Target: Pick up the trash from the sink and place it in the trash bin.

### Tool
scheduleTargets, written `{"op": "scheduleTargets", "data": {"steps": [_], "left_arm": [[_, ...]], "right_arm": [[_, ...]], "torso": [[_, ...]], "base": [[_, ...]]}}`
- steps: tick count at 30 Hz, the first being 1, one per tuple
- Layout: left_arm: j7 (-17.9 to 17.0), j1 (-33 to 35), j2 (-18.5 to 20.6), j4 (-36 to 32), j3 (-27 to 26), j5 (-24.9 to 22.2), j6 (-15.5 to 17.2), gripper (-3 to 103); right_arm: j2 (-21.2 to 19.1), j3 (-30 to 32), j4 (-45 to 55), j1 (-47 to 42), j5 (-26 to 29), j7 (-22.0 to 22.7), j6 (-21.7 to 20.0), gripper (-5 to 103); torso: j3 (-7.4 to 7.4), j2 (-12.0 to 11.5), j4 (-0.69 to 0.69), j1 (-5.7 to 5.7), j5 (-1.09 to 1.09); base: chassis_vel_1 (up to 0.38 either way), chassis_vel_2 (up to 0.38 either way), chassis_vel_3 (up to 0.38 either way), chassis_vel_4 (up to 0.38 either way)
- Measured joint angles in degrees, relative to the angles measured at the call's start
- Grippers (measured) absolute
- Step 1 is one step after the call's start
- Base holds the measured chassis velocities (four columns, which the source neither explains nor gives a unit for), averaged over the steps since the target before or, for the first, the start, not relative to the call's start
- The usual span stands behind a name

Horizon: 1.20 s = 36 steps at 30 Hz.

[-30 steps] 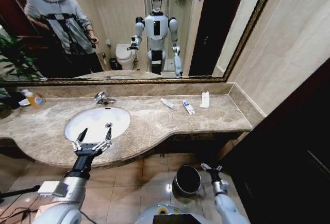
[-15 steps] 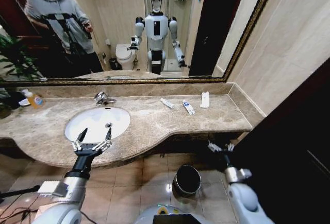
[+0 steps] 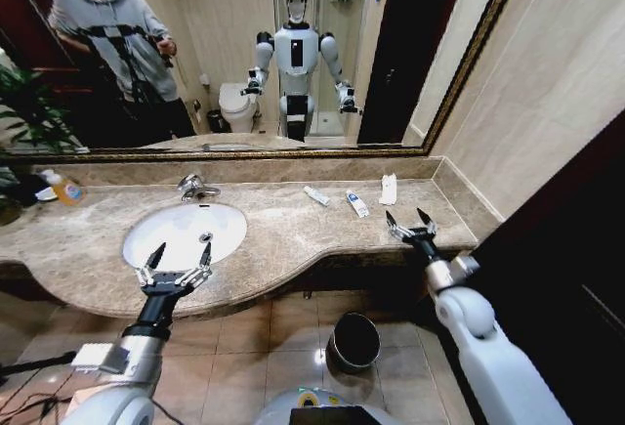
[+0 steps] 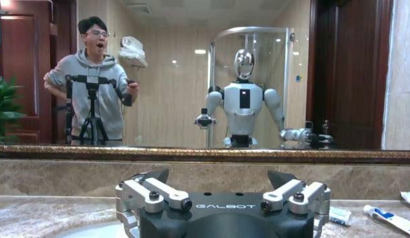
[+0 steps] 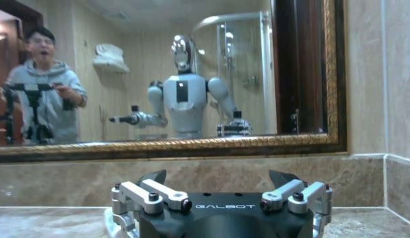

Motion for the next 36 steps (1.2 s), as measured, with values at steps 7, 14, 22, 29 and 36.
{"op": "scheduleTargets", "data": {"steps": [7,14,22,29,36], "left_arm": [[0.00,0.00,0.00,0.00,0.00,0.00,0.00,100],[0.00,0.00,0.00,0.00,0.00,0.00,0.00,100],[0.00,0.00,0.00,0.00,0.00,0.00,0.00,100],[0.00,0.00,0.01,0.00,0.00,0.00,0.00,100],[0.00,0.00,0.00,0.00,0.00,0.00,0.00,100]], "right_arm": [[-0.70,-3.41,-7.56,7.78,0.50,0.26,-3.64,100],[-0.06,-10.74,-19.87,19.79,0.68,1.42,-5.32,100],[2.03,-15.38,-30.69,29.08,-1.32,1.62,-5.08,100],[4.50,-16.12,-40.25,33.88,-6.20,2.59,-3.49,100],[5.69,-14.24,-46.99,35.73,-9.64,3.35,-1.03,100]], "torso": [[0.00,0.00,-0.01,0.00,0.00],[0.00,0.00,0.00,0.00,0.00],[0.00,0.00,0.00,0.00,-0.01],[0.00,0.00,-0.01,0.00,0.00],[-0.01,0.00,0.00,0.00,-0.01]], "base": [[0.000,0.000,0.000,0.000],[0.000,0.000,0.000,0.000],[0.000,0.000,0.000,0.000],[0.000,0.000,0.000,0.000],[0.000,0.000,0.000,0.000]]}}
